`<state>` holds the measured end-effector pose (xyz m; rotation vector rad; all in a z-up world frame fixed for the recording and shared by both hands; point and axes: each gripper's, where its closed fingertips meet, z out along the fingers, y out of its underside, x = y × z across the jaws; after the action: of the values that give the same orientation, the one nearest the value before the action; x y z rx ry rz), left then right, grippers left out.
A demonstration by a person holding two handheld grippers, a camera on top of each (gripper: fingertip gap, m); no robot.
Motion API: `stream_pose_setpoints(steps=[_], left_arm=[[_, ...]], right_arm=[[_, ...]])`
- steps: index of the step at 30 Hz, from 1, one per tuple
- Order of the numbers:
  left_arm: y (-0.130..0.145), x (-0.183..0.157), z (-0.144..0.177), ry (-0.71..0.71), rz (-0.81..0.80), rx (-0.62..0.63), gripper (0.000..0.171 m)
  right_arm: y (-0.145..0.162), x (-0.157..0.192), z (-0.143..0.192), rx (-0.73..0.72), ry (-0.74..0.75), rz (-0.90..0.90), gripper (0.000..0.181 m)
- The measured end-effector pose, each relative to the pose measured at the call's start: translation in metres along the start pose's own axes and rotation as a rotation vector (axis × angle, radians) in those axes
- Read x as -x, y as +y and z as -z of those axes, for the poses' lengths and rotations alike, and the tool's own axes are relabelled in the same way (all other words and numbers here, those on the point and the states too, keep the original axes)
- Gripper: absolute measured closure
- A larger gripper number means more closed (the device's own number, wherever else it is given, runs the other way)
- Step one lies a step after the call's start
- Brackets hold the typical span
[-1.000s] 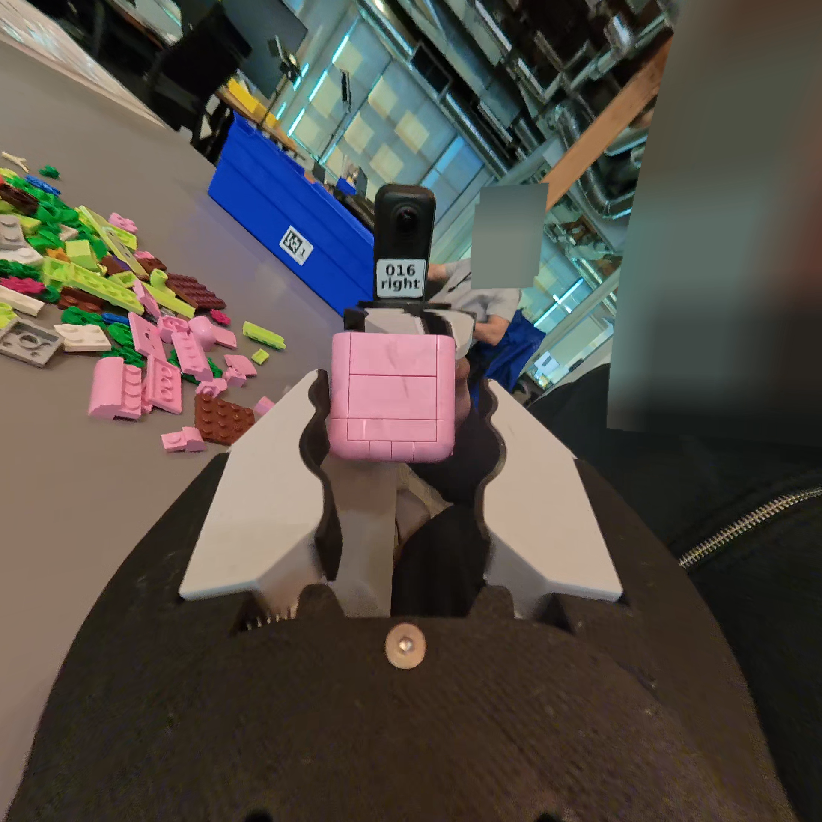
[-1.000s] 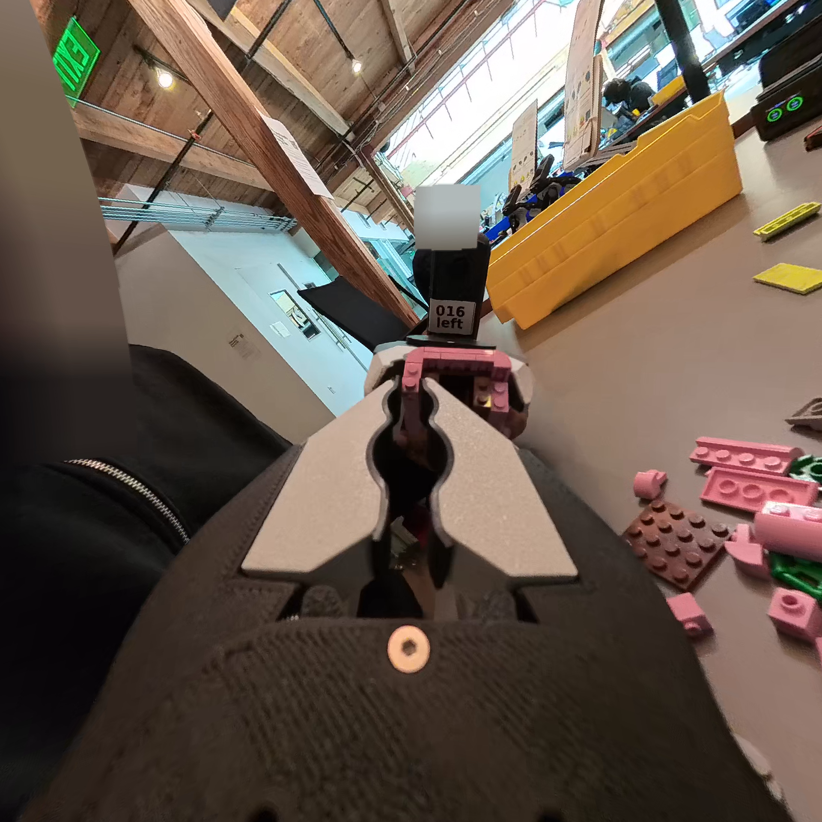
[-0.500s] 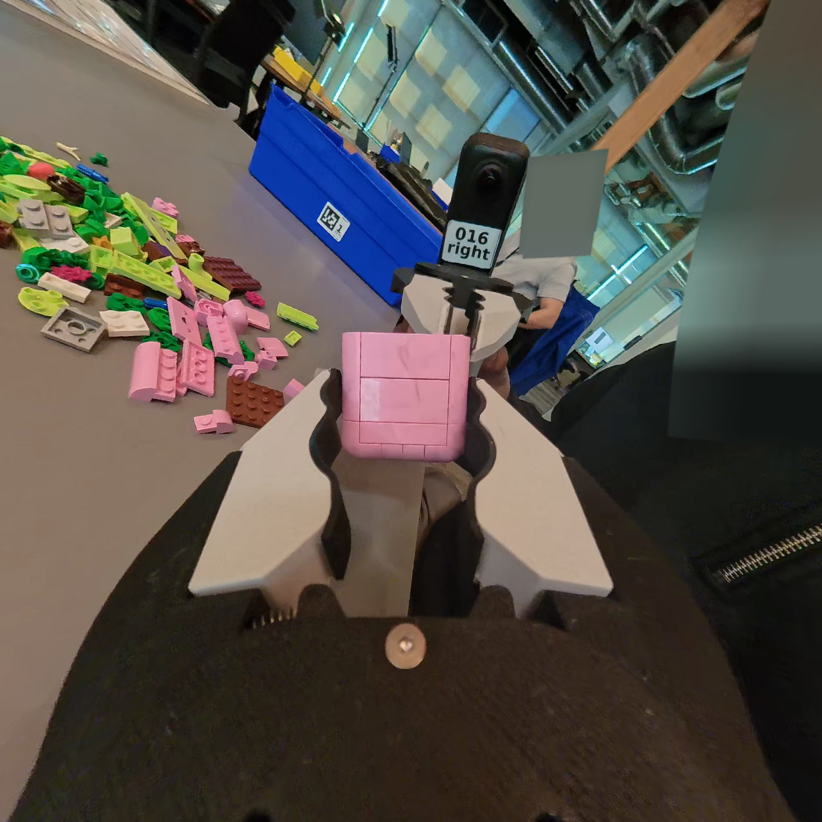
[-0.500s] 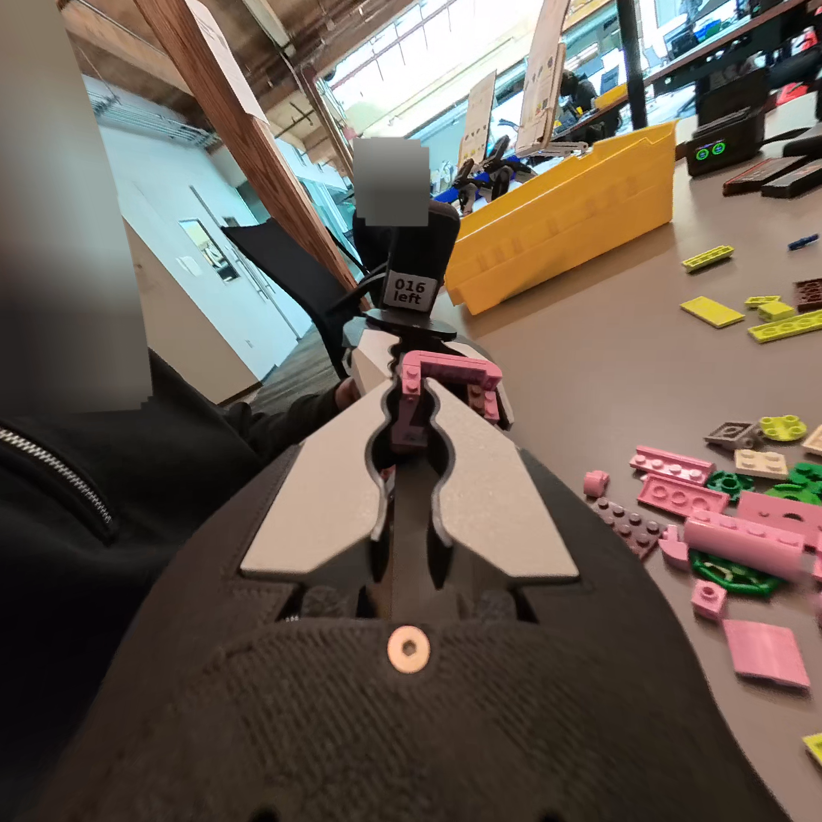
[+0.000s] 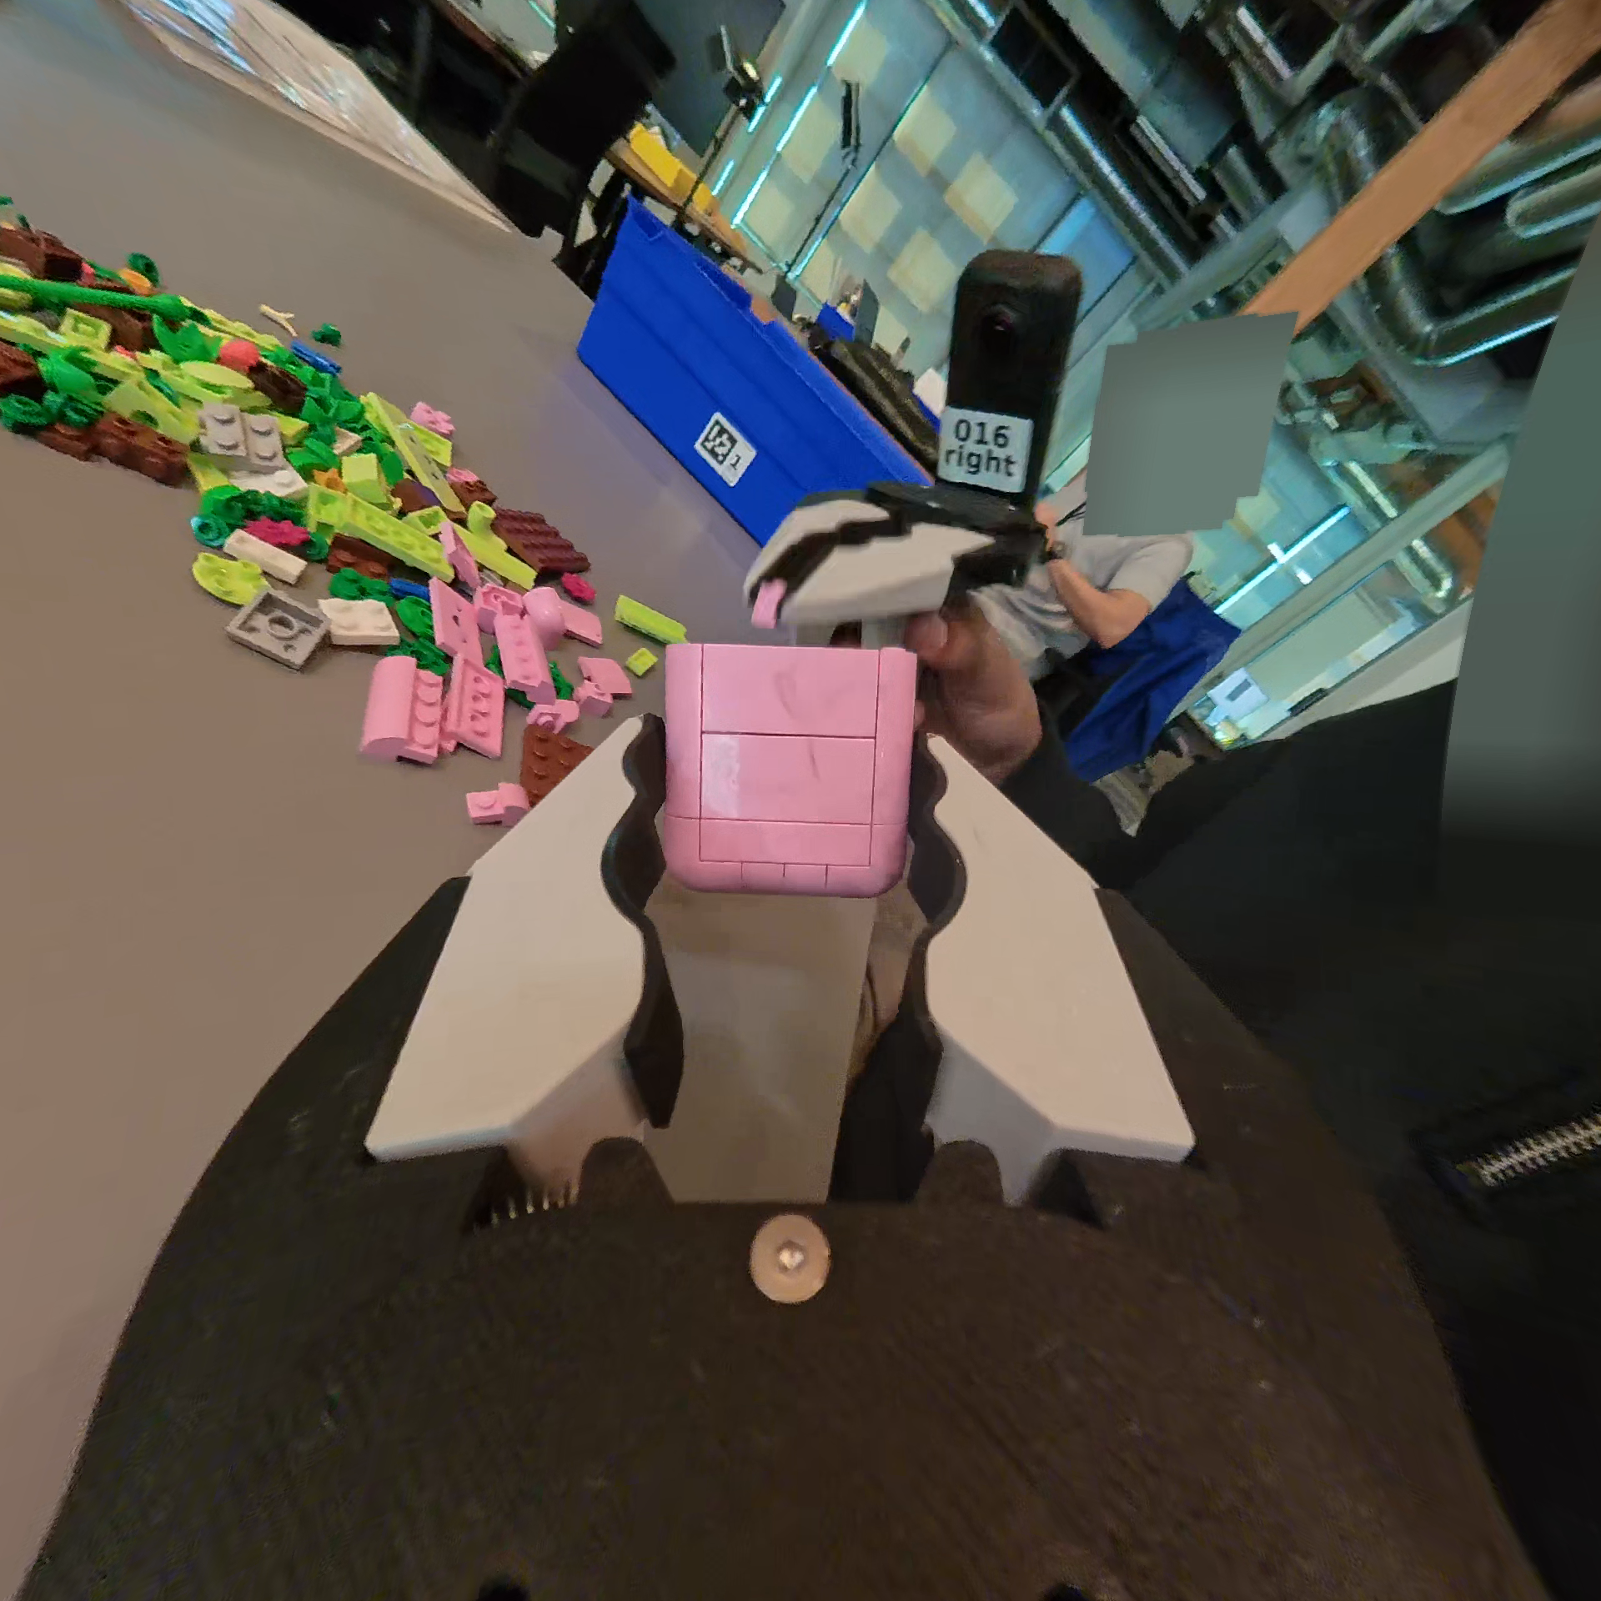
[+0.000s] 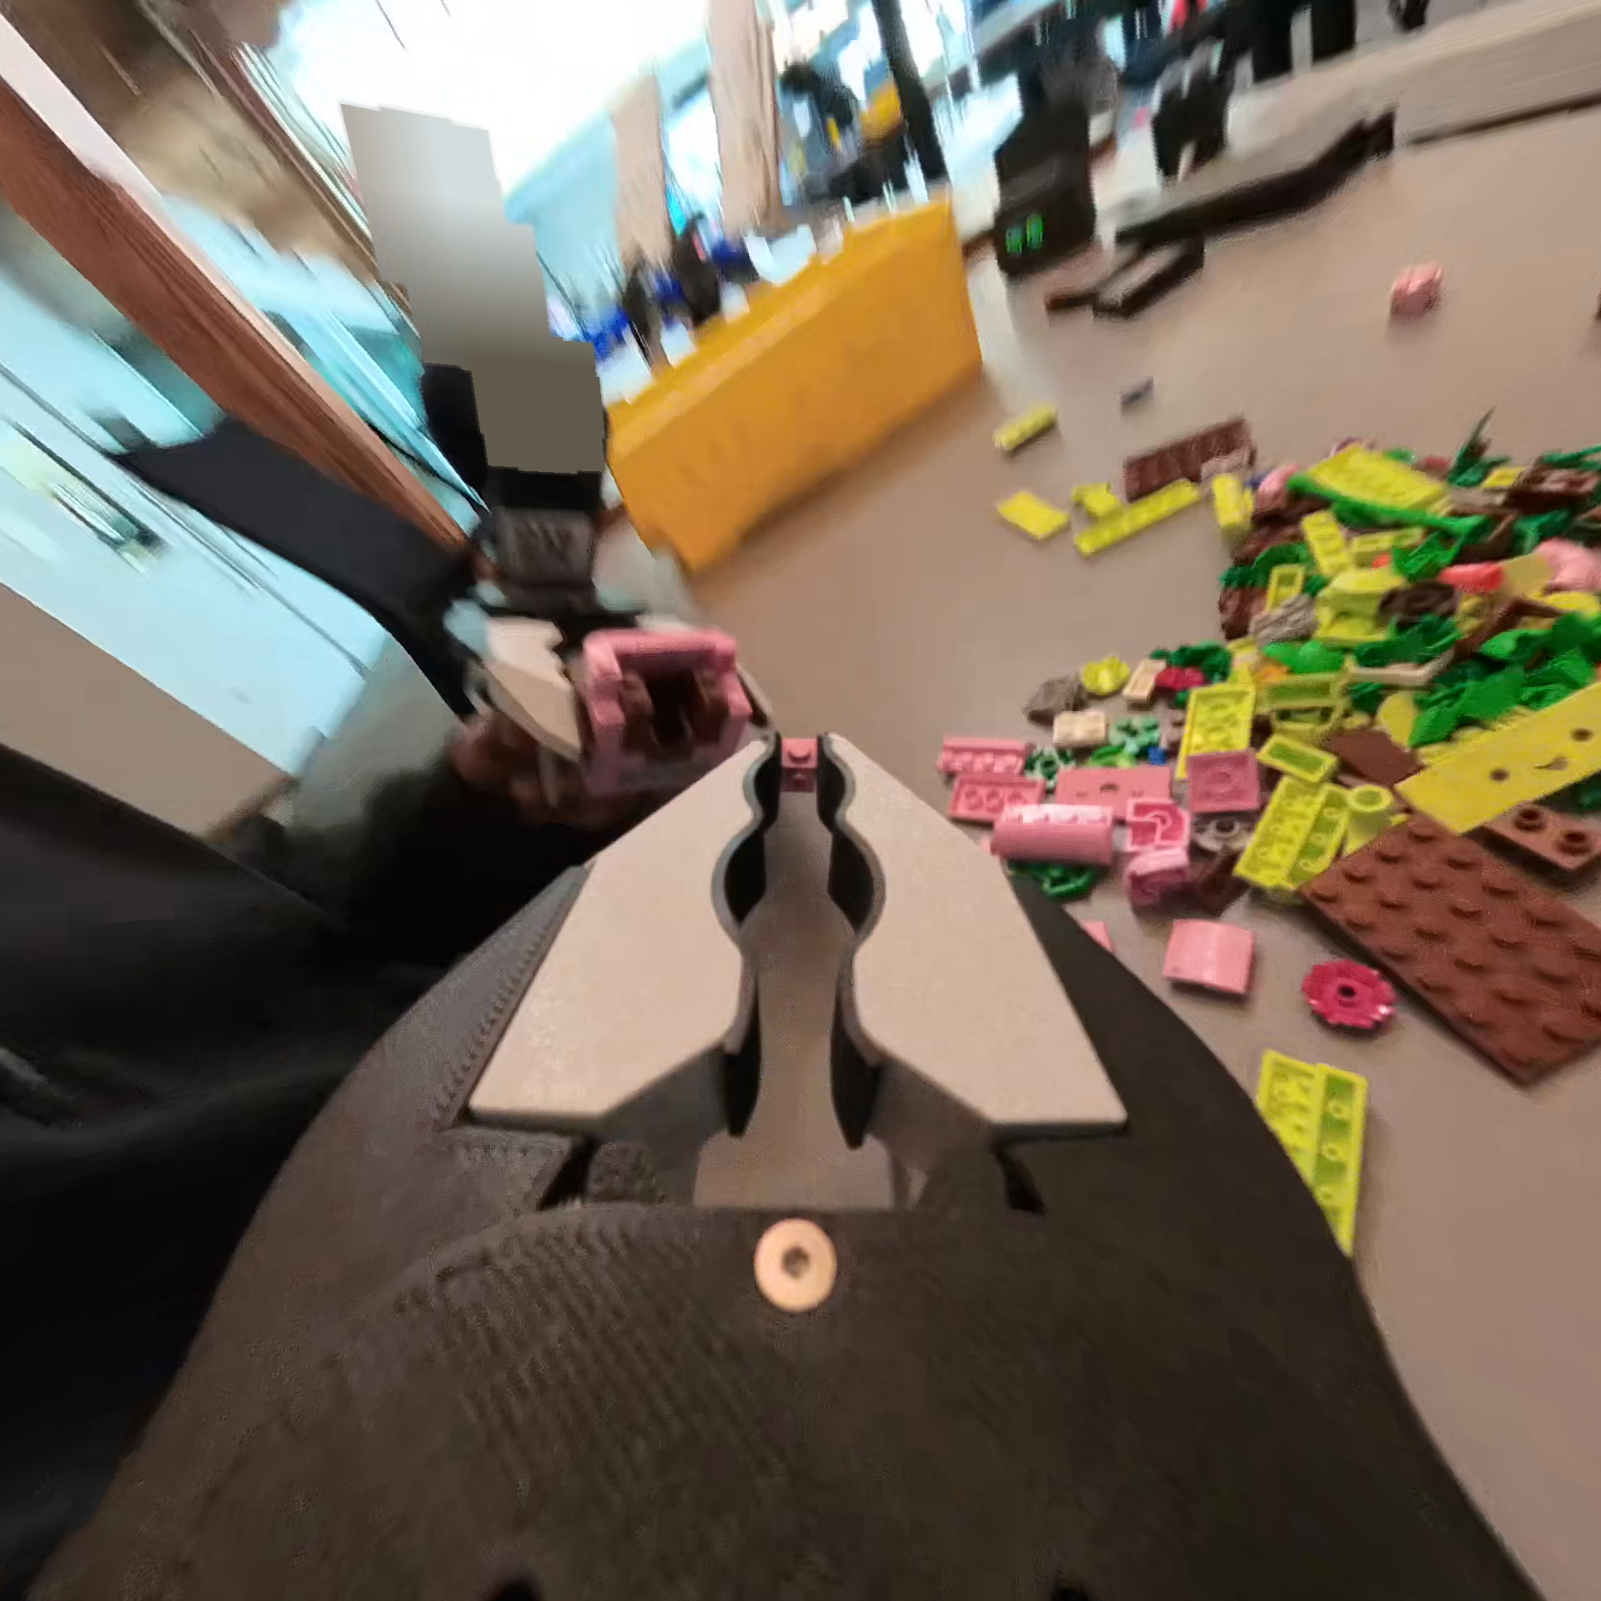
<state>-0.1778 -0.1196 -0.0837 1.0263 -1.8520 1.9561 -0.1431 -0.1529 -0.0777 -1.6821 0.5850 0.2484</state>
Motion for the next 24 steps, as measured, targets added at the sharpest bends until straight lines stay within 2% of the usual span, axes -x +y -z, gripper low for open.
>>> stream_pose_setpoints(steps=[4,7,11,16,21,24], left_arm=[[0.001,0.013,-0.005,-0.119,-0.109,0.063,0.117],[0.002,0.037,-0.004,-0.303,-0.278,0.187,0.117],[-0.01,0.073,0.002,-0.561,-0.533,0.398,0.117],[-0.047,0.107,0.012,-0.867,-0.882,0.605,0.117],[-0.043,0.09,-0.007,-0.755,-0.836,0.512,0.117],[-0.037,0.09,-0.006,-0.735,-0.827,0.51,0.116]], right_arm=[[0.035,-0.013,-0.024,0.212,0.173,0.214,0.176],[0.052,-0.031,-0.025,0.324,0.295,0.313,0.177],[0.048,-0.037,-0.02,0.305,0.353,0.358,0.176],[0.036,-0.036,-0.017,0.235,0.344,0.361,0.164],[0.009,-0.019,-0.013,0.069,0.281,0.36,0.159],[-0.012,-0.002,-0.012,-0.062,0.199,0.327,0.156]])
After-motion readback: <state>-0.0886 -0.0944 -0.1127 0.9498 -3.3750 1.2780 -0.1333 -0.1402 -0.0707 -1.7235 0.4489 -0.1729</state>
